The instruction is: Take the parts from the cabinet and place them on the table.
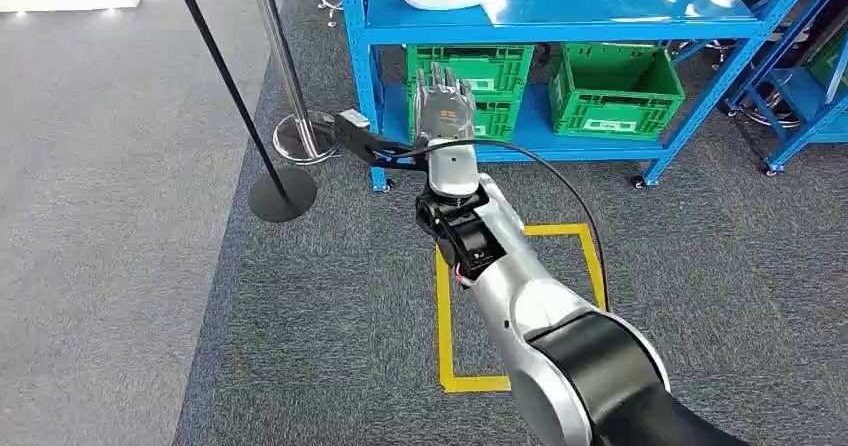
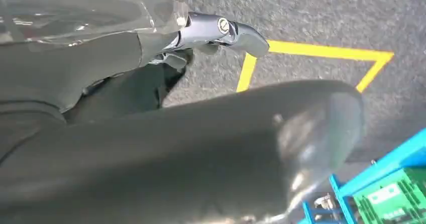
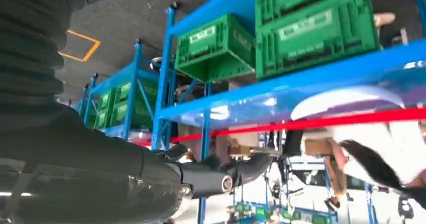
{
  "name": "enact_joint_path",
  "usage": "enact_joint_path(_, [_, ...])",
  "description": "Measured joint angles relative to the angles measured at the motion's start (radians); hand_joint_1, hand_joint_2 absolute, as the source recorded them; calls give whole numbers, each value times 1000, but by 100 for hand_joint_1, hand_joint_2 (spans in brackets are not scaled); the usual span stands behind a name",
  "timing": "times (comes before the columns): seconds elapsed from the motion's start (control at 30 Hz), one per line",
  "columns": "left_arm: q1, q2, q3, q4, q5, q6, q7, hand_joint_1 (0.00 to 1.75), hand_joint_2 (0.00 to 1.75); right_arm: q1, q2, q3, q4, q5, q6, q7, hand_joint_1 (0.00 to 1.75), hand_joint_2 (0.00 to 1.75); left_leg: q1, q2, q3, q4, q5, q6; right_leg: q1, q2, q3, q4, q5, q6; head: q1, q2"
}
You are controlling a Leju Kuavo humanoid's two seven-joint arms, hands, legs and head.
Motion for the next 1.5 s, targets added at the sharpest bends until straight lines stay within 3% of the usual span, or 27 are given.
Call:
enact_joint_path(0.07, [4,-2,-1,0,-2,-9,0,0,0,20,-10,-1,5,0,2,0,0,175,0,-3,18,0,-25,-1,0,-1,-98,138,-30,4,0,0])
enact_joint_path(0.1, [7,-2,0,0,-2,-14,0,0,0,28,-12,-2,7,0,2,0,0,175,0,-5,29,0,-34,-3,0,-1,-124,146,-1,5,0,0])
enact_joint_path(0.2, [10,-2,-1,0,-2,-16,0,0,0,21,-11,-2,7,0,2,-2,0,175,0,-9,59,9,-61,-13,-2,-2,-91,-66,194,9,0,0])
enact_joint_path(0.23, [10,-3,-1,0,-2,-16,0,0,0,18,-11,-2,8,0,2,-2,0,175,0,-9,60,18,-71,-18,-4,-4,-84,-126,229,9,0,0])
enact_joint_path(0.37, [13,-2,-1,0,-2,-17,0,0,0,17,-11,-3,9,0,3,-2,0,175,-5,-14,58,31,-87,-30,3,-1,-64,-138,202,-18,-2,0])
enact_joint_path(0.4, [9,0,-1,0,-2,-17,0,0,0,11,-6,-3,8,0,3,-2,0,175,-5,-14,59,35,-98,-33,-10,0,-55,-139,199,-25,-2,0])
enact_joint_path(0.47, [6,-3,-2,-1,-1,-17,0,0,0,-1,-2,-4,4,0,3,-2,0,175,-5,10,36,83,-110,-49,-13,-4,-33,-142,187,-39,-12,0])
enact_joint_path(0.57, [5,-3,-3,-1,-3,-15,1,0,0,-5,-6,-6,4,-1,3,-2,0,175,15,33,-115,327,-167,-69,-16,-5,6,-145,156,-39,-11,0])
enact_joint_path(0.63, [7,-6,-3,-1,-4,-15,7,0,0,0,-9,-8,4,-1,4,-2,0,175,19,34,-163,343,-112,-68,-16,-5,39,-145,130,-37,-10,0])
enact_joint_path(0.67, [6,-6,-3,-1,-4,-15,8,0,0,-1,-9,-9,4,-1,3,-2,0,175,19,34,-153,297,-70,-66,-16,-4,53,-146,120,-36,-10,0])
enact_joint_path(0.73, [6,-6,-3,-1,-4,-15,10,0,0,-3,-8,-10,3,-1,2,-2,0,175,12,32,-78,83,74,-47,-15,-3,104,-161,91,-34,-11,0])
enact_joint_path(0.83, [4,-5,-3,-1,-5,-14,14,0,0,-3,-11,-12,4,-1,0,2,0,175,-7,27,-28,47,41,-16,-26,-1,142,-231,92,-12,-11,0])
enact_joint_path(0.9, [5,-5,-3,-1,-5,-14,15,0,0,0,-11,-13,3,-1,0,1,0,175,-12,25,-7,23,27,-7,-25,-2,169,-243,104,-6,-10,0])
enact_joint_path(0.93, [2,-5,-3,-1,-5,-14,15,0,0,-3,-10,-14,1,-1,-1,2,0,175,-12,26,35,-19,-2,8,-23,-2,160,-221,139,9,-13,0])
enact_joint_path(0.97, [0,-5,-3,-2,-5,-14,15,0,0,-2,-8,-14,-2,-1,-2,2,0,175,2,28,63,-47,-6,6,-25,-2,128,-161,161,11,-8,0])
enact_joint_path(1.0, [-1,-7,-3,-1,-5,-14,15,0,0,-4,-12,-14,-2,-1,-2,2,0,175,3,27,89,-63,-16,1,-22,-6,83,-67,197,3,-7,0])
enact_joint_path(1.03, [-2,-7,-3,-1,-4,-14,16,0,0,-3,-14,-14,-1,-1,-2,1,0,175,6,26,109,-71,-26,3,-19,-7,26,20,194,-2,-5,0])
enact_joint_path(1.07, [0,-9,-3,-1,-5,-13,20,0,0,1,-14,-14,1,-1,-2,1,0,175,6,23,126,-76,-37,-1,-18,-7,-13,65,168,-3,1,0])
enact_joint_path(1.13, [3,-15,-3,0,-2,-8,27,0,0,16,-23,-14,2,-1,-2,2,0,175,10,14,166,-76,-70,-8,-17,-7,-102,99,32,7,3,0])
enact_joint_path(1.2, [4,-17,-3,0,1,-6,28,0,0,17,-25,-14,2,-1,-2,1,0,175,17,7,201,-75,-101,-20,-19,-7,-147,48,-19,24,4,0])
enact_joint_path(1.23, [5,-18,-3,0,2,-5,28,0,0,18,-25,-14,2,0,-2,1,0,175,23,4,222,-72,-119,-28,-22,-8,-152,-14,19,31,4,0])
enact_joint_path(1.27, [5,-18,-3,0,2,-3,27,0,0,19,-26,-14,2,0,-2,1,0,175,28,3,237,-64,-139,-38,-29,-12,-151,-88,110,36,4,0])
enact_joint_path(1.3, [7,-18,-3,0,2,-2,27,0,0,24,-30,-14,4,0,-2,2,0,175,28,2,237,-51,-161,-50,-39,-25,-151,-141,242,51,6,0])
enact_joint_path(1.33, [8,-13,-3,0,2,1,26,0,0,25,-34,-13,11,0,-2,1,0,175,20,-1,252,-26,-190,-61,-37,-43,-154,-164,338,47,14,0])
enact_joint_path(1.37, [10,-14,-3,0,0,6,26,0,0,27,-31,-13,11,0,2,1,0,175,19,-2,241,-20,-197,-58,-32,-39,-151,-140,303,7,8,0])
enact_joint_path(1.43, [10,-13,-3,0,-2,19,26,0,0,22,-29,-17,5,0,-1,3,0,175,25,7,242,-14,-211,-62,-32,-30,-166,-124,310,-5,2,0])
enact_joint_path(1.5, [4,-13,-4,0,-10,61,29,0,0,14,-25,-18,2,0,-3,3,0,175,29,20,203,45,-192,-69,-32,-17,-156,-120,302,-12,1,0])
